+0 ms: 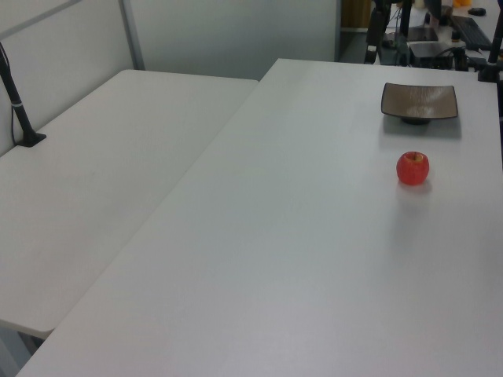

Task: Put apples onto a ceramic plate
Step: 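Move the open gripper down toward the red apple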

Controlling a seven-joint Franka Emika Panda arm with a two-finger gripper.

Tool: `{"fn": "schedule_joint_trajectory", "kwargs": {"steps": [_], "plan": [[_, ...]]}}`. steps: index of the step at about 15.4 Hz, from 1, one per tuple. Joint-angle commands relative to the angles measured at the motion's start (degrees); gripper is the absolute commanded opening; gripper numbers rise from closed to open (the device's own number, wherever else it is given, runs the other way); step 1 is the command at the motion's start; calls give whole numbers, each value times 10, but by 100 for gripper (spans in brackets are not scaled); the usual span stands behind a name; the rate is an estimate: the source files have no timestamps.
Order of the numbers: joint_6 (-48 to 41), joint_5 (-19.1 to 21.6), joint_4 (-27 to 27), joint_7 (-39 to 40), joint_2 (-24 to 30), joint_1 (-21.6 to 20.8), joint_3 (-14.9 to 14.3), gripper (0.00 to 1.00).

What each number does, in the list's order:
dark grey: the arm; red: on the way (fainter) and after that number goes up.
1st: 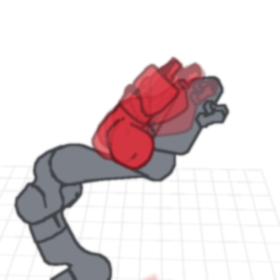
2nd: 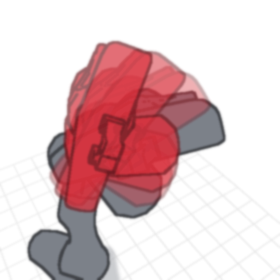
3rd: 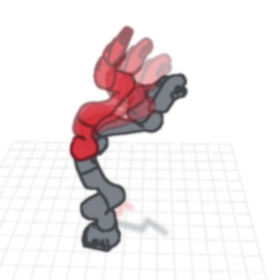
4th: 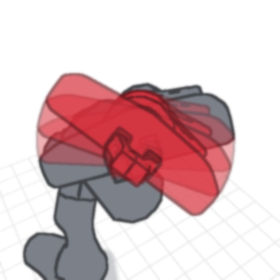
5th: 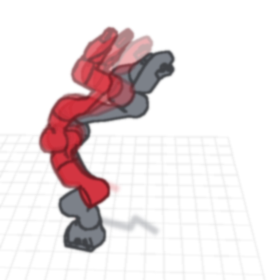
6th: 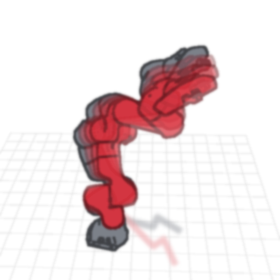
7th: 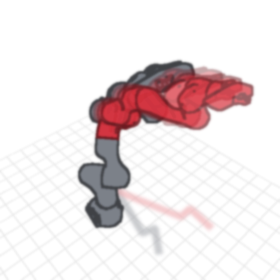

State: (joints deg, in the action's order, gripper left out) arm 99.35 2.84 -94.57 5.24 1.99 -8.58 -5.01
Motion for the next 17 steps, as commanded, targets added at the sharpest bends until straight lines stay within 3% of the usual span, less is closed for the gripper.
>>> {"fn": "schedule_joint_trajectory", "kwargs": {"steps": [1,13,17], "plan": [[-9,11,6,0,4,-14,-10,100],[-11,10,-12,12,22,-14,-10,100],[-76,3,-29,30,42,-22,-7,100]]}}
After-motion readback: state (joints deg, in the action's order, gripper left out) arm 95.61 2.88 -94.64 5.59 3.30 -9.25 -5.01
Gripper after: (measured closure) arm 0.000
